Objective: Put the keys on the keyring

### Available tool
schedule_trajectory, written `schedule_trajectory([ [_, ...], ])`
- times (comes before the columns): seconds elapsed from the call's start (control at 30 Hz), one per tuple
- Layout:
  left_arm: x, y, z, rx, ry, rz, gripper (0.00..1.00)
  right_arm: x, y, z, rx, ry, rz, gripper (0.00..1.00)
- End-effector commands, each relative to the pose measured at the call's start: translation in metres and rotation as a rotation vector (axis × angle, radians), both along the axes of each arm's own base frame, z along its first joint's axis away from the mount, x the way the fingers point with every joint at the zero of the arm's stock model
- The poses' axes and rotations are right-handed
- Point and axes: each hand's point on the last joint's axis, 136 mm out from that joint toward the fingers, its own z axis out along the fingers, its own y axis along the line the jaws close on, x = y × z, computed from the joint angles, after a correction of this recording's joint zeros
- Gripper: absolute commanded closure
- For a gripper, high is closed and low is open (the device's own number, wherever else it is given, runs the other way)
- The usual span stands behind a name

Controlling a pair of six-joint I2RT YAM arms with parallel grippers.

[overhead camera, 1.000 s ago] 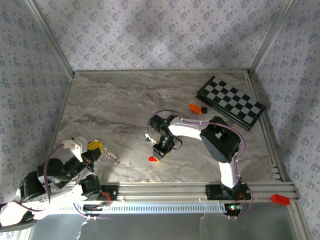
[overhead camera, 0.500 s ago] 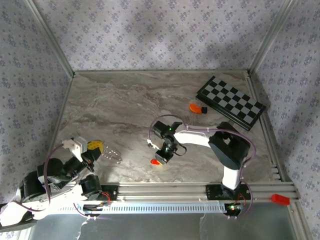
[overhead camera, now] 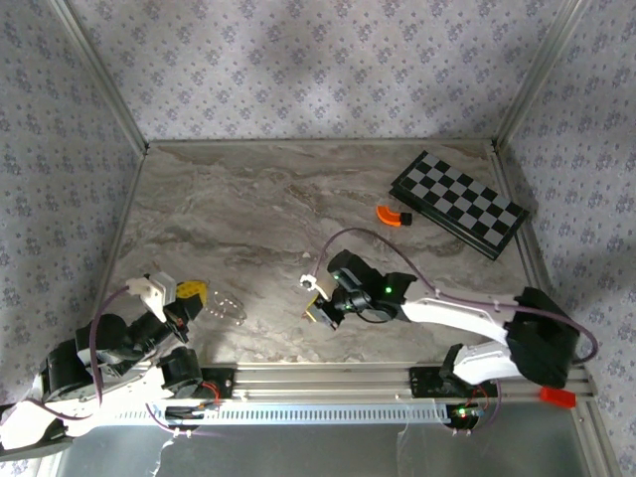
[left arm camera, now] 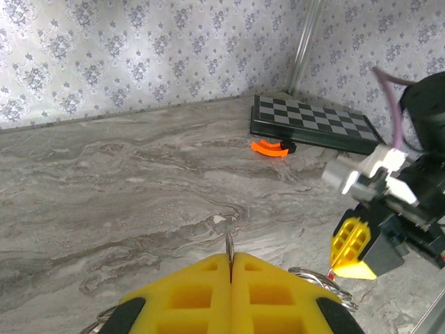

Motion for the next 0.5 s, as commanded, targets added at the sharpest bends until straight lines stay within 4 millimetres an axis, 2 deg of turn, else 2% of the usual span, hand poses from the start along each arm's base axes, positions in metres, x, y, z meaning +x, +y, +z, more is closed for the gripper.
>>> schedule_trajectory([
  [0.0,0.0,-0.008,0.014,-0.04,-0.03,-0.024,1.0,-0.004,0.017,0.048,0.213,-0.058,0.049,1.0],
  [0.17,-0.002,-0.015,0.015,-0.033,-0.031,-0.053,1.0,-0.01,0.027,0.099,0.404,-0.065,0.101,1.0],
  [0.3,-0.012,-0.03,0.017,-0.029,-0.039,-0.147,1.0,-0.012,0.028,0.146,0.591,-0.065,0.122,1.0],
  [0.37,-0.018,-0.041,0.027,-0.059,-0.06,-0.209,1.0,-0.013,0.027,0.169,0.68,-0.061,0.146,1.0],
  [0.47,-0.026,-0.054,0.032,-0.07,-0.071,-0.282,1.0,-0.025,0.025,0.192,0.747,-0.041,0.227,1.0],
])
